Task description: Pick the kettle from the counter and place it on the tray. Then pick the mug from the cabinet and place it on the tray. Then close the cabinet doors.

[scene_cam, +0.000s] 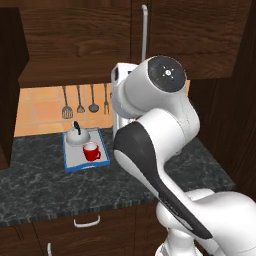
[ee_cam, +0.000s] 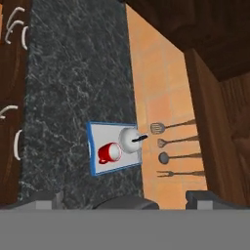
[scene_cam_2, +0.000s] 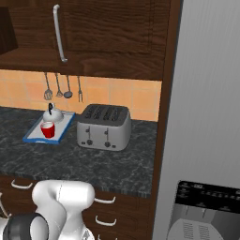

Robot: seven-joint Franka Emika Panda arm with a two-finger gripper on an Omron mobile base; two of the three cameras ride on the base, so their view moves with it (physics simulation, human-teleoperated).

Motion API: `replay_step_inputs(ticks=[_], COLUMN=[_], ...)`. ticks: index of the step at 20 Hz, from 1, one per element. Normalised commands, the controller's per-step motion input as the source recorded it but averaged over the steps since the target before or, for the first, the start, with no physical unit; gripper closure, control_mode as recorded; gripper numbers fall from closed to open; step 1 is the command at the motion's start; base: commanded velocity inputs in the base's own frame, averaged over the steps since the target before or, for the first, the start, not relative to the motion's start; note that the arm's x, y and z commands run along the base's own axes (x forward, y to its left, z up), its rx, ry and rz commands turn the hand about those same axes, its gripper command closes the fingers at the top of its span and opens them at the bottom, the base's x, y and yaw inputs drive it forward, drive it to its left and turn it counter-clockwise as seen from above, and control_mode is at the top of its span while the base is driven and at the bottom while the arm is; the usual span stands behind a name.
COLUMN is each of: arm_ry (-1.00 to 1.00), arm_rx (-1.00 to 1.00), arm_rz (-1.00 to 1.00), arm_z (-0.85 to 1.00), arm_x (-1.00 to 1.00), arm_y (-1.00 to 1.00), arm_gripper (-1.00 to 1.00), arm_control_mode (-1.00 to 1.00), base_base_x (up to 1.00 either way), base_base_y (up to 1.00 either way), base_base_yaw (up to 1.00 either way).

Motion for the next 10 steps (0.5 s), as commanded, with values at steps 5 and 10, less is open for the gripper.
replay_step_inputs(ticks=[5,10], arm_ry=[0.0,0.0], arm_rx=[-0.08,-0.08], arm_rz=[0.05,0.07], arm_z=[0.0,0.0], arm_x=[-0.15,-0.21], arm_y=[0.36,0.26], arm_gripper=[-1.0,-1.0], arm_control_mode=[-1.0,-1.0], base_base_x=[0.0,0.0], base_base_y=[0.0,0.0], base_base_yaw=[0.0,0.0])
